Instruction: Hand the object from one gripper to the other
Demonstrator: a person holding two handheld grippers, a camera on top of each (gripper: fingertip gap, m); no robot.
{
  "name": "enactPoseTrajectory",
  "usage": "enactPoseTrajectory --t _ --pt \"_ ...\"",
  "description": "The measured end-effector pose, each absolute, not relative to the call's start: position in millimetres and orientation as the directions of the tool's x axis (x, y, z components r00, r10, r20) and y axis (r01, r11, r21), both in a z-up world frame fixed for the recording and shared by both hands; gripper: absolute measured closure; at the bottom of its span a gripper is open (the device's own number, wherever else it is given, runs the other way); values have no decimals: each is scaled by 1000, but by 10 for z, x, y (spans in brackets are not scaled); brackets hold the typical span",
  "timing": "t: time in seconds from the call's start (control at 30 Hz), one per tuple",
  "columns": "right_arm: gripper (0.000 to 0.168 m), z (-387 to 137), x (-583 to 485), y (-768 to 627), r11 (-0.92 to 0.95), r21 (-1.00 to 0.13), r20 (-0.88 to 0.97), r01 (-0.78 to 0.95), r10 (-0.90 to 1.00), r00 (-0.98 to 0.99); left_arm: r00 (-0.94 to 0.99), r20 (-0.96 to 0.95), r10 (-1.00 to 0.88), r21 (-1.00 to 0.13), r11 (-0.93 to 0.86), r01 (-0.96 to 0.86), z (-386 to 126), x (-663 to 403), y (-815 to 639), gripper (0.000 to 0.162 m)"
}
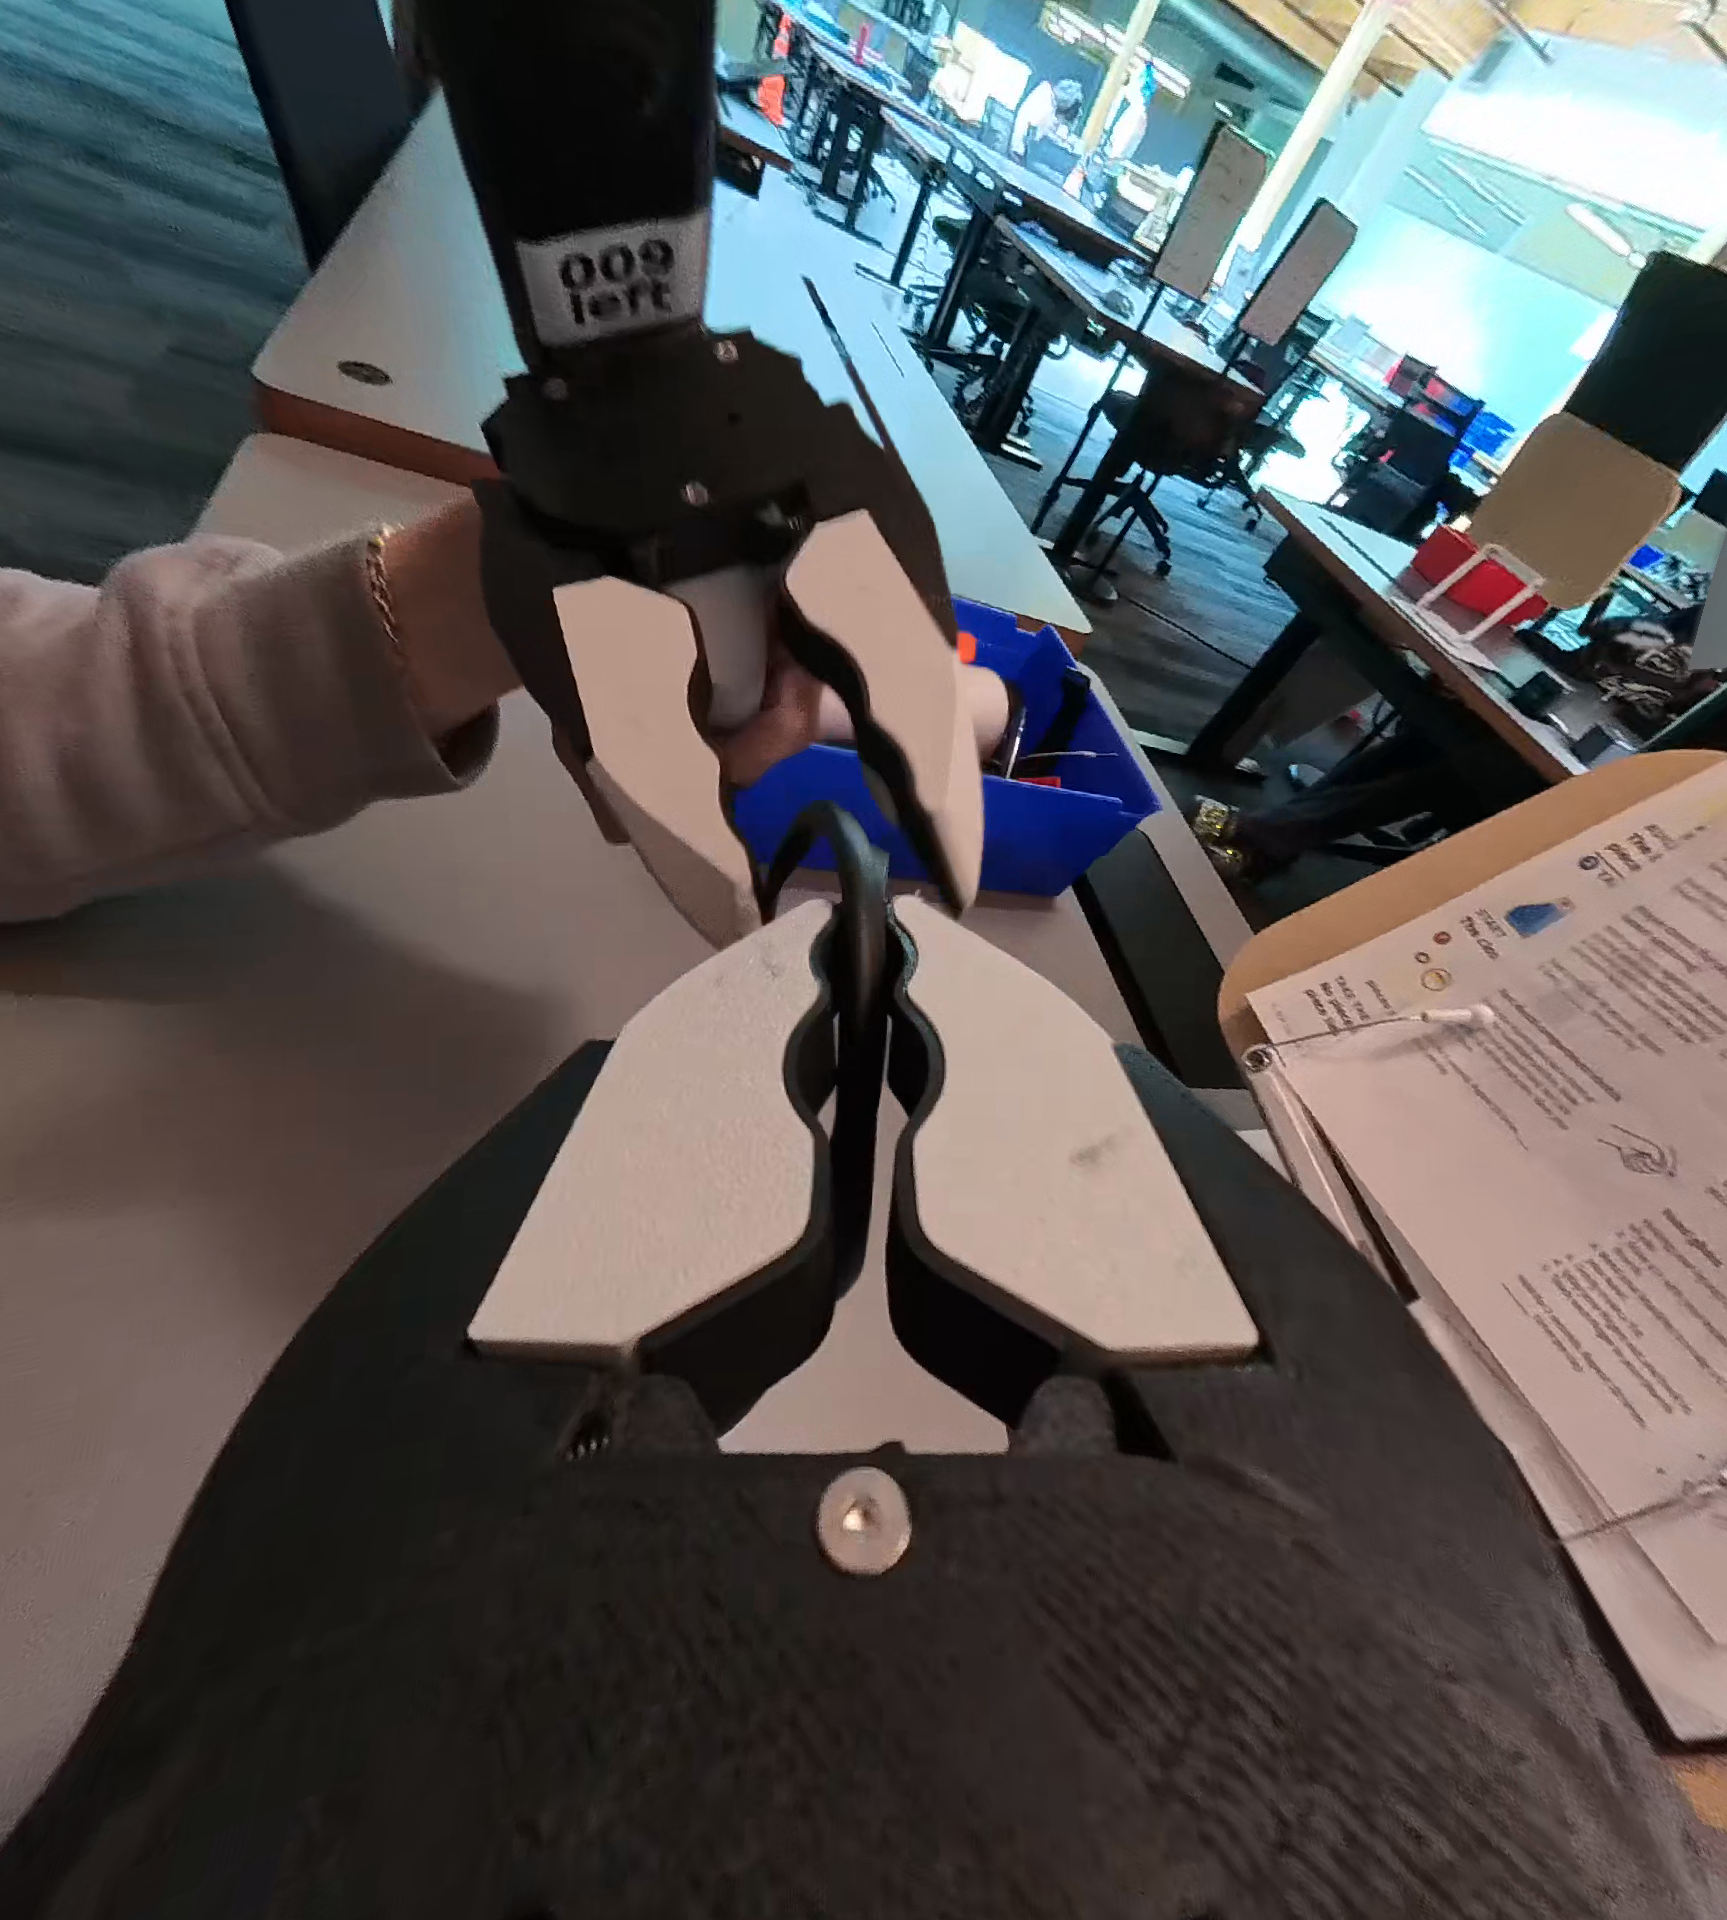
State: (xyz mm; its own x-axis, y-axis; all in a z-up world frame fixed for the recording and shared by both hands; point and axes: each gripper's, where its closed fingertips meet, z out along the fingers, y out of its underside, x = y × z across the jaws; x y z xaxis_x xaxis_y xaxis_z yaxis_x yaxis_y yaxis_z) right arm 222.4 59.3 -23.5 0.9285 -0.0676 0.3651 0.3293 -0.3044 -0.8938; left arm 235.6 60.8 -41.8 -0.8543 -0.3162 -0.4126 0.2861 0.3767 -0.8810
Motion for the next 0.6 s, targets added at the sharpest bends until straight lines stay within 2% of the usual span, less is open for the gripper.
enactPoseTrajectory --t 0.03,0.07,0.1,0.17,0.2,0.23,0.33,0.43,0.6 --pt "164 -224 2224 599 -296 -898 360 325 -68 931 -872 -392 -294 -888 368 275 -446 2335 573 130" --pt "164 -208 2235 594 -285 -903 354 320 -75 932 -879 -378 -290 -894 362 265 -458 2341 558 152" --pt "164 -203 2263 581 -283 -908 345 308 -91 934 -877 -366 -311 -902 350 252 -445 2380 558 157" --pt "162 -175 2384 537 -280 -913 350 297 -163 922 -901 -284 -328 -938 288 191 -386 2397 562 157" --pt "156 -132 2461 510 -267 -915 365 303 -222 904 -908 -225 -353 -960 242 144 -336 2427 578 157" --pt "141 -66 2538 473 -250 -917 376 310 -291 880 -898 -158 -411 -979 187 86 -274 2505 622 157" --pt "127 126 2518 436 -193 -918 394 346 -353 849 -819 123 -561 -992 -47 -117 -114 2761 820 157" --pt "128 187 2313 582 -168 -892 452 421 -287 845 -745 259 -615 -965 -192 -177 -40 2879 960 157" --pt "130 -57 2367 865 -359 -761 635 540 -240 734 -692 291 -660 -955 -240 -173 42 2866 1010 157"
